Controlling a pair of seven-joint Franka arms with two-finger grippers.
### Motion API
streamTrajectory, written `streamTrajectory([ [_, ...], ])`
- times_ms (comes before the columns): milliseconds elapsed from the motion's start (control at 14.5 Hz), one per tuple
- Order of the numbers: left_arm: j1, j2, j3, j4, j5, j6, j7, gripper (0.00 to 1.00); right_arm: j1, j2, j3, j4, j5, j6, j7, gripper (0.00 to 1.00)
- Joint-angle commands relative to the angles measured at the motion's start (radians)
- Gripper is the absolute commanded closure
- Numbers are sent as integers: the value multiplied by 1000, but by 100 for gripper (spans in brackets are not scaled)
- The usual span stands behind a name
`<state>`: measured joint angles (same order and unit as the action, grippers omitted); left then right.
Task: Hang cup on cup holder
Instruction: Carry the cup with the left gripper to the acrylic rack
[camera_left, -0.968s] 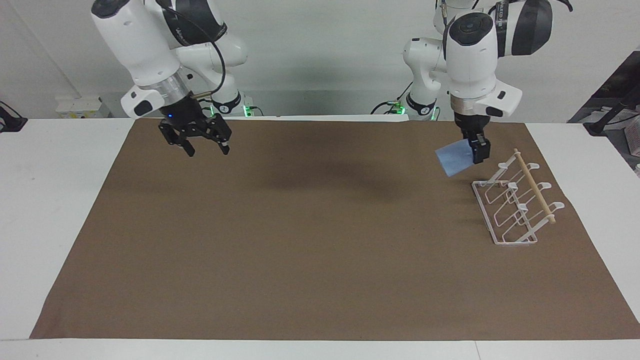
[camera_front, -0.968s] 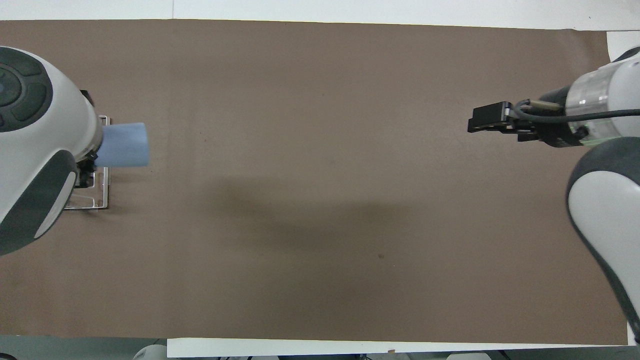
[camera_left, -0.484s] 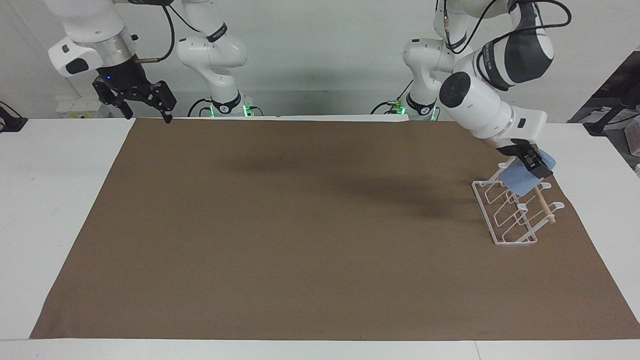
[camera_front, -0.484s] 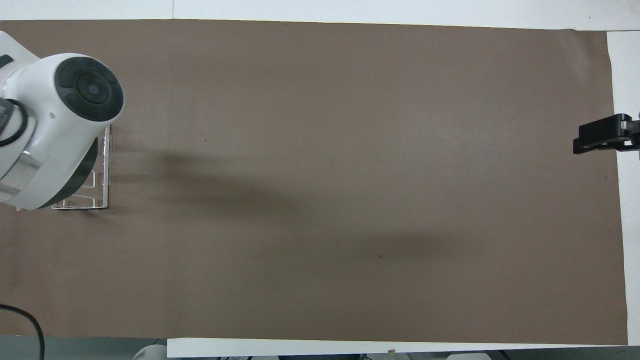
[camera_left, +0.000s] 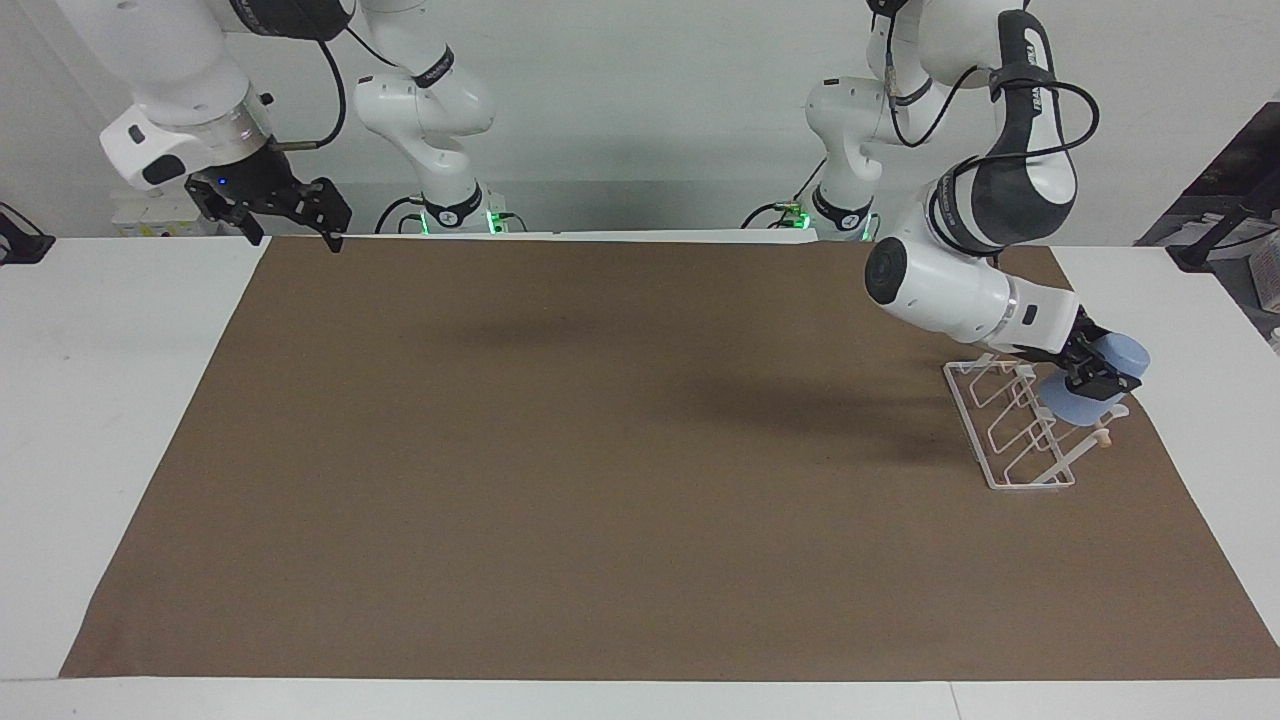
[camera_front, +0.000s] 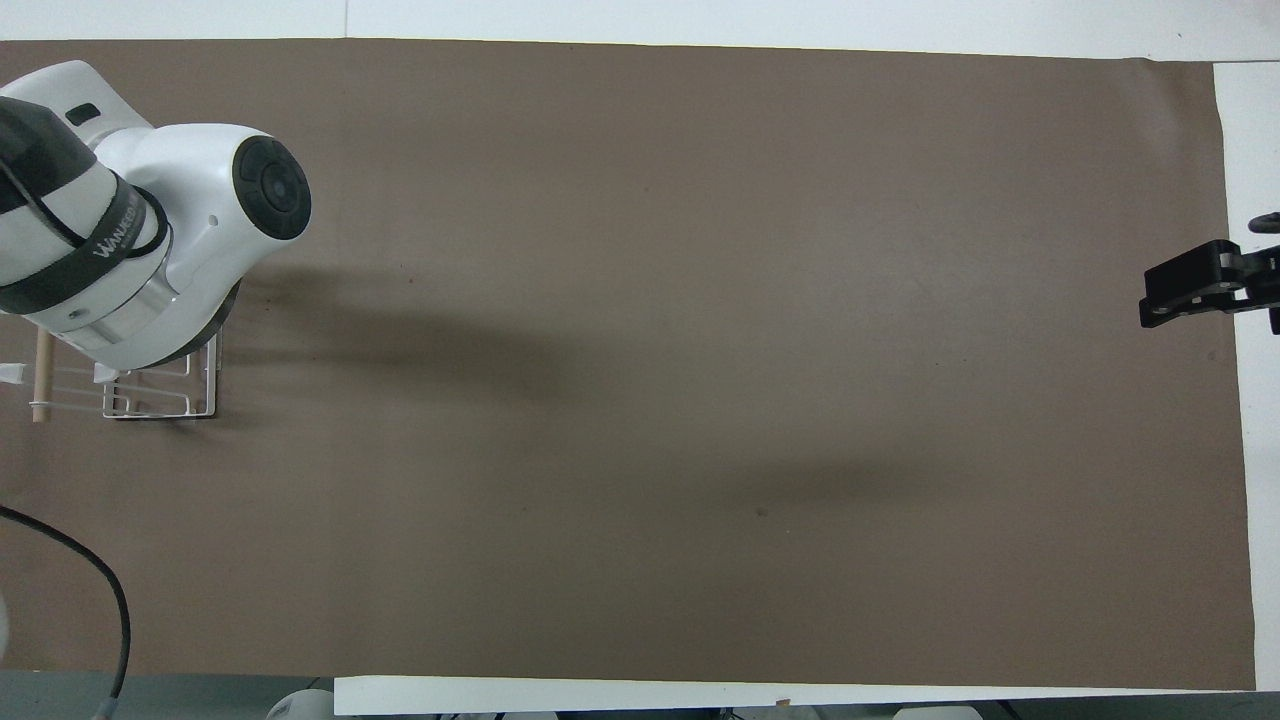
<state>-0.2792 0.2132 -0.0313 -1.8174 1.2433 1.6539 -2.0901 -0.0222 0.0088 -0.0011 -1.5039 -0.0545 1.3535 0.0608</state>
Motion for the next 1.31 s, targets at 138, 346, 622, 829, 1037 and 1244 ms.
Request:
streamTrajectory([
  [138,12,96,-7,49,36,-8,-4,55,-5,-29,-4,-33,-1,6,-26,1],
  [346,3,101,-10,47,33,-13,-4,55,-4,-38,-4,-73,-1,102,-21,1],
  [622,-8,98,-13,35,21,-39,-4,55,-4,11,-11,-50,-1,69,-24,1],
  [829,-12,94,-15,9,18,-62,-4,55,-12,-27,-5,-56,-2,67,-24,1],
  [1037,-11,95,-15,9,10,-60,-4,55,-10,-30,-7,-58,-2,67,-24,1],
  [1244,-8,97,-15,9,-22,-46,-4,55,-4,-30,-7,-58,-2,64,-22,1],
])
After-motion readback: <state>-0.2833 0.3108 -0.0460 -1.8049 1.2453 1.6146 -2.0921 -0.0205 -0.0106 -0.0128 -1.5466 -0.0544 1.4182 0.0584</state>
